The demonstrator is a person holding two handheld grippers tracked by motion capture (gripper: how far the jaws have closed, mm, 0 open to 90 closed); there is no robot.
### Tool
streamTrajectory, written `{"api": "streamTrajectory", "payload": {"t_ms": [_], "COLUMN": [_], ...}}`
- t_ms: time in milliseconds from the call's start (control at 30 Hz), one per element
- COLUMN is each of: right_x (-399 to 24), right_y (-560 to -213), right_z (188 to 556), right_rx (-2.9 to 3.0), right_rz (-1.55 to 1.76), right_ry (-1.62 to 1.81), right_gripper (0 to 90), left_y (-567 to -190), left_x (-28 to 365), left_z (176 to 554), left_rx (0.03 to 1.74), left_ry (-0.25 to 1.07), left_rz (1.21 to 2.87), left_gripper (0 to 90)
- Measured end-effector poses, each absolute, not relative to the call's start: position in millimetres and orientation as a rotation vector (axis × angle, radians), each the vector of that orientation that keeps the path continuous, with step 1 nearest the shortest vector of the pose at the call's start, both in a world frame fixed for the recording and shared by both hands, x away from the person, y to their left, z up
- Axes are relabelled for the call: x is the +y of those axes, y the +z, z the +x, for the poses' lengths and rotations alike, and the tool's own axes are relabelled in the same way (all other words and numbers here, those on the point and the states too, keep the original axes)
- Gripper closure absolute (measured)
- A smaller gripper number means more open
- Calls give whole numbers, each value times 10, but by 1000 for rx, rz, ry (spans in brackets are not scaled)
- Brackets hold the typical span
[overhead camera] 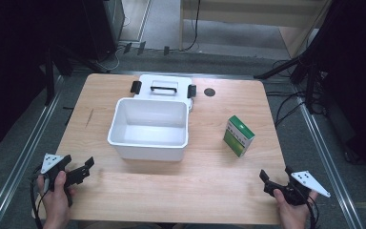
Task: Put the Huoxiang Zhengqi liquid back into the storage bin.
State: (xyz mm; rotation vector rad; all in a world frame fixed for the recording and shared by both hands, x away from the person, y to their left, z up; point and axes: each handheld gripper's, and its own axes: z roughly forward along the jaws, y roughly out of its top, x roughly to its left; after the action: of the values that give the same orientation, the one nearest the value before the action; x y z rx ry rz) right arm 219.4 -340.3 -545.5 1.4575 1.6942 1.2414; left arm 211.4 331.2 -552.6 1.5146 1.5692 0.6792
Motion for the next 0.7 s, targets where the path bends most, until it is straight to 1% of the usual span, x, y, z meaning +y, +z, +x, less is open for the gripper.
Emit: {"api": "streamTrajectory", "payload": {"t_ms": [367, 500, 700], "right_x": [-3344, -3337, -3308], "right_y": [-5440, -5398, -5354], "right_z": [2207, 2209, 2215], "right_rx": [1761, 1781, 1839], "right_rz": [1419, 1430, 1406], "right_ry": [1178, 1205, 1144], "right_gripper": [1, 1, 1], "left_y": [-5526, -5526, -5525], "left_x": [3311, 3302, 3305], "left_z": [2104, 2101, 2094], "left_rx": [1553, 1544, 1540], "left_ry": [671, 678, 675], "left_rz": [1526, 1528, 1525], "left_gripper": [104, 104, 104]}}
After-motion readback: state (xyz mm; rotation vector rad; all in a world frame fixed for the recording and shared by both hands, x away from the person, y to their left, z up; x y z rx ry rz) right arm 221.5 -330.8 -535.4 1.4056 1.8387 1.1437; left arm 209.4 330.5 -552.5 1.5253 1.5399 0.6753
